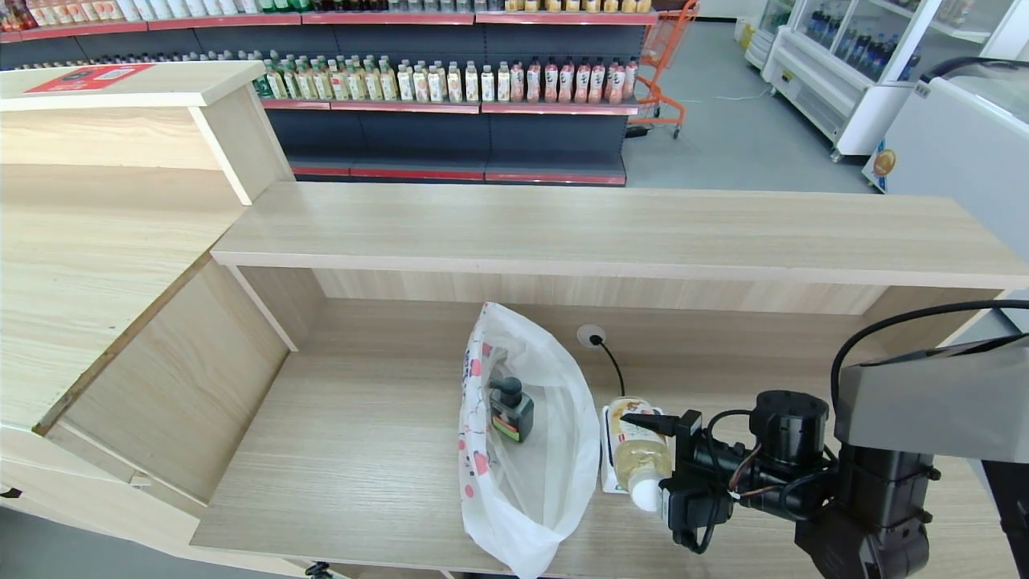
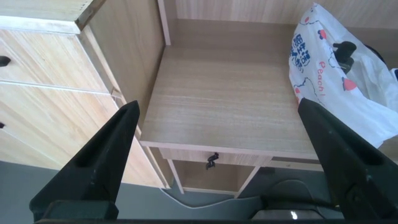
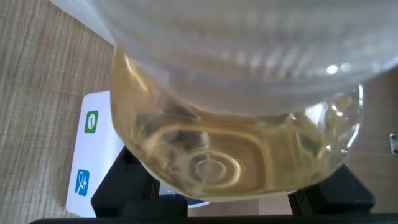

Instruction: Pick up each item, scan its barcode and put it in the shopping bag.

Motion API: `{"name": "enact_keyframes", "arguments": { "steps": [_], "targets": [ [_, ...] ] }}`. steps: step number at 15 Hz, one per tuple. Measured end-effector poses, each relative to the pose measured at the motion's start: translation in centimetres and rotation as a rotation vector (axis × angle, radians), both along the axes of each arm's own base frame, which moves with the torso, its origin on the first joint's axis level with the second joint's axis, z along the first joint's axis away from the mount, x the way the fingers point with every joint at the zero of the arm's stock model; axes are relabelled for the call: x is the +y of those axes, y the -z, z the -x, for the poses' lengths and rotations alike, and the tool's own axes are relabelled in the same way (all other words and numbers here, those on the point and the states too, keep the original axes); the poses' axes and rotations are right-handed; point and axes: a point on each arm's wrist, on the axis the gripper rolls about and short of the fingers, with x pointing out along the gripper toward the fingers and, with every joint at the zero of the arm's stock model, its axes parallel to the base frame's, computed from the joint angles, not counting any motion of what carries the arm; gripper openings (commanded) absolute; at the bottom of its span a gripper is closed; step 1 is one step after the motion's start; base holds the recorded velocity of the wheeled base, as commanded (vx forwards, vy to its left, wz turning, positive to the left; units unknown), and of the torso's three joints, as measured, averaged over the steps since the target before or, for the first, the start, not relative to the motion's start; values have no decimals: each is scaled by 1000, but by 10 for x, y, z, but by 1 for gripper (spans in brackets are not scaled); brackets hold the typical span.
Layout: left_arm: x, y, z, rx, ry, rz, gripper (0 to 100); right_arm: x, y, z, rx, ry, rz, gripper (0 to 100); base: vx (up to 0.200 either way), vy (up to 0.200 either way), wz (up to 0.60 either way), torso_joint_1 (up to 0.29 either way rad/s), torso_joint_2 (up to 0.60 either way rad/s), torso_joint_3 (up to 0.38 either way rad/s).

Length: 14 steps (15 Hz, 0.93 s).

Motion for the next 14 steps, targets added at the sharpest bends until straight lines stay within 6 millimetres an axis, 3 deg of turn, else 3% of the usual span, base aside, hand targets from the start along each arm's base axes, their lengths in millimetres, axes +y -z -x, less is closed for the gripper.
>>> {"name": "enact_keyframes", "arguments": {
  "steps": [3,7,9,14],
  "targets": [
    [0,0,0,0,0,0,100,-4,-1,3,11,12,4,0,0,0,0,0,0,0],
    [0,0,0,0,0,0,100,-42,-12,21,56,116,16,0,0,0,0,0,0,0],
    [0,0,0,0,0,0,100,-52,-23,31,45,140,13,0,0,0,0,0,0,0],
    [0,0,0,0,0,0,100,-63,-40,80,100,153,22,0,0,0,0,0,0,0]
  ]
}}
